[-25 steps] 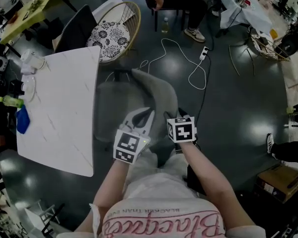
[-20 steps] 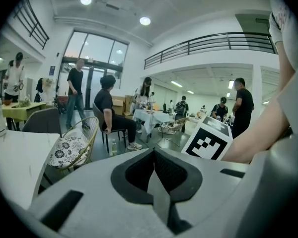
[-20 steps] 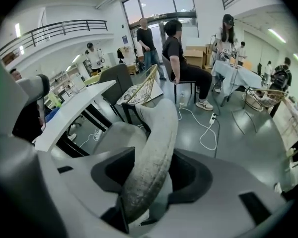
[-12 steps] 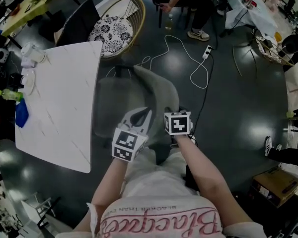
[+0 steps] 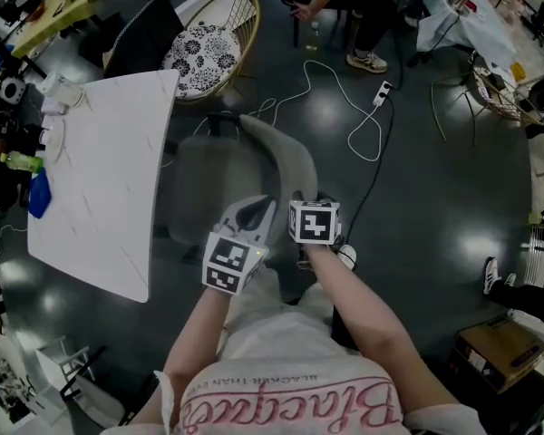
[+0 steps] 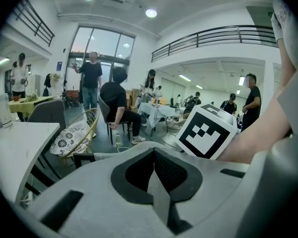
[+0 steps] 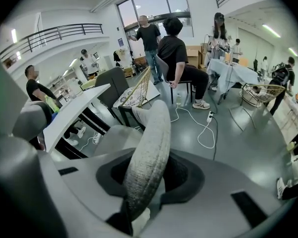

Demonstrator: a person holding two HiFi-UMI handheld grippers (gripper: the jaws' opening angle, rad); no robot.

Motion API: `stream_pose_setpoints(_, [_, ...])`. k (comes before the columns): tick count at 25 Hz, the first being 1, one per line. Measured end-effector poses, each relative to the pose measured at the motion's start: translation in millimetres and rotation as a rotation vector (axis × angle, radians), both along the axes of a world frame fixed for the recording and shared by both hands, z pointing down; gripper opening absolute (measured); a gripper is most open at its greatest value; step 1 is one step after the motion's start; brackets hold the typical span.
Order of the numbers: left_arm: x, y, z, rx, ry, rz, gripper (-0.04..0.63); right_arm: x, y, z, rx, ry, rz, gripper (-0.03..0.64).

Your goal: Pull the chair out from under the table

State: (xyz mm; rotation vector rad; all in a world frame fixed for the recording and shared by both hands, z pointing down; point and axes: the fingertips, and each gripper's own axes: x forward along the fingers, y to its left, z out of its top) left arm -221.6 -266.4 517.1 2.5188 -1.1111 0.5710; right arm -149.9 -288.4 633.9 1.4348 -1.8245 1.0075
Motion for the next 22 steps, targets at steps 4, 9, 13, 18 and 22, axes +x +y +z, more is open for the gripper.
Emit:
stream_pose_setpoints(4, [20.1,5.9,-0.5,-0.003,-0.004,-0.027,0.005,25.9,4.9,-1.1,0.002,0.004,0.002,0.106])
stream_pose_setpoints(9, [61.9,16.9,2.5,-0.002,-0.012,-0.005,0.005,71.2,15.8,-1.8,0.006,0.002,0.024,0.101])
stream_pose_setpoints(13, [96.6,21.5,6.1,-0.002,-0.009,0.005,0.005,109.9,22.2,-1.7,0.022,0.0,0.05,0.092])
stream_pose_setpoints(18, [140.7,23.2,8.7,-0.006,-0.005,0.018,0.005,153.7,27.0,-3.3,0.027,0.003,0.055,0.091])
stream_pose_setpoints(22, [177.1,21.9,11.2,-0.005,-0.001,0.024,0.005,185.7,31.2,-2.4,0.022,0.008,0.05,0.091])
